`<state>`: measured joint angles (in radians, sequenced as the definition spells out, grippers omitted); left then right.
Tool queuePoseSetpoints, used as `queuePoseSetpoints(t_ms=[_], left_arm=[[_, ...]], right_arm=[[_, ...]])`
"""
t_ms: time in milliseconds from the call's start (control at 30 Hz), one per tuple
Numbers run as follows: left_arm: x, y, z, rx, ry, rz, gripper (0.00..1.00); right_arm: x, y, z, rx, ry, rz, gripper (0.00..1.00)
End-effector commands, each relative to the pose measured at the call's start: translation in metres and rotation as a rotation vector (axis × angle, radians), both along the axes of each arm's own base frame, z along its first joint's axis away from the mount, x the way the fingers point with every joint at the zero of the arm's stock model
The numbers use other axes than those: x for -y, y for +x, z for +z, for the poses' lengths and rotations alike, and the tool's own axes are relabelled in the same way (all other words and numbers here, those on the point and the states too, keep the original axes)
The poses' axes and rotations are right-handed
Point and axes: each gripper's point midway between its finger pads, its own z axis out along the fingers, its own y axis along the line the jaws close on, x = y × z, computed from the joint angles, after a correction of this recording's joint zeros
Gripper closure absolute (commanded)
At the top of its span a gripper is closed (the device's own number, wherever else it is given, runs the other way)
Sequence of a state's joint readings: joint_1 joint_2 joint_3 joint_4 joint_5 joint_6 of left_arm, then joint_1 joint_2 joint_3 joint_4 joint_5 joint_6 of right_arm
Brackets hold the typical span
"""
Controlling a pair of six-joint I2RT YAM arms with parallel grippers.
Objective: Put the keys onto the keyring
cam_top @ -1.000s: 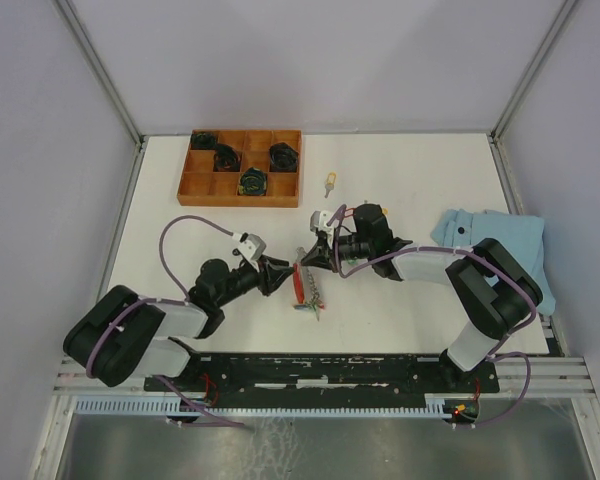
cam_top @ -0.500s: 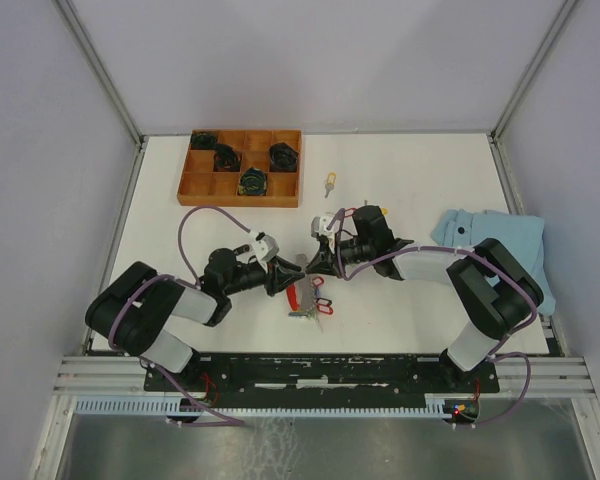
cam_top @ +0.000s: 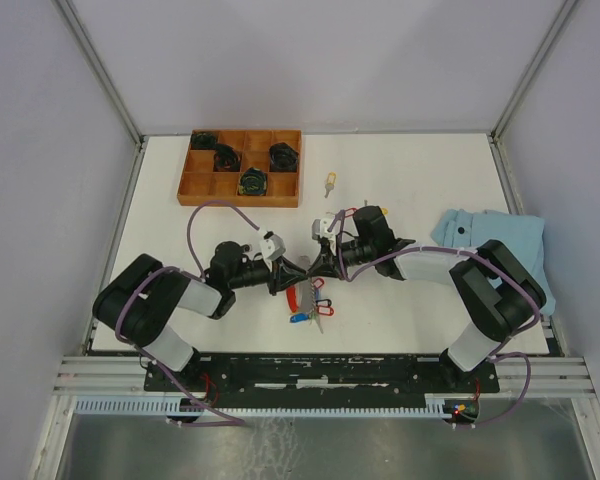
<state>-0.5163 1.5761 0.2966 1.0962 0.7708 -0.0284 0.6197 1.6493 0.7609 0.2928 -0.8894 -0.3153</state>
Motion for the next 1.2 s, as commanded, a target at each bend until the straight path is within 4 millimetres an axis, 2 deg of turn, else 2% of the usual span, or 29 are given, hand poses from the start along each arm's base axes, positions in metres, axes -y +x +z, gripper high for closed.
queuePoseSetpoints(t_ms=[0, 233, 467, 633, 800, 1167], left_arm=[[0.006, 0.003, 0.004, 0.062, -0.001, -0.061, 0.77], [0.006, 0.0, 0.004, 0.083, 0.0, -0.08, 0.86], [0.007, -0.004, 0.01, 0.109, -0.017, -0.107, 0.9], [0.01, -0.01, 0.012, 0.114, -0.033, -0.143, 0.97], [0.011, -0.014, 0.016, 0.131, -0.042, -0.155, 0.97], [0.006, -0.004, 0.015, 0.111, 0.026, -0.087, 0.97]], right_arm=[[-0.006, 0.003, 0.03, 0.07, 0.065, 0.041, 0.99], [-0.006, 0.001, 0.032, 0.065, 0.068, 0.052, 0.99], [-0.006, -0.003, 0.032, 0.056, 0.067, 0.068, 0.99], [-0.006, -0.003, 0.034, 0.056, 0.073, 0.07, 0.99], [-0.006, -0.003, 0.032, 0.045, 0.063, 0.065, 0.99], [0.005, -0.002, 0.02, 0.034, -0.041, 0.043, 0.84]])
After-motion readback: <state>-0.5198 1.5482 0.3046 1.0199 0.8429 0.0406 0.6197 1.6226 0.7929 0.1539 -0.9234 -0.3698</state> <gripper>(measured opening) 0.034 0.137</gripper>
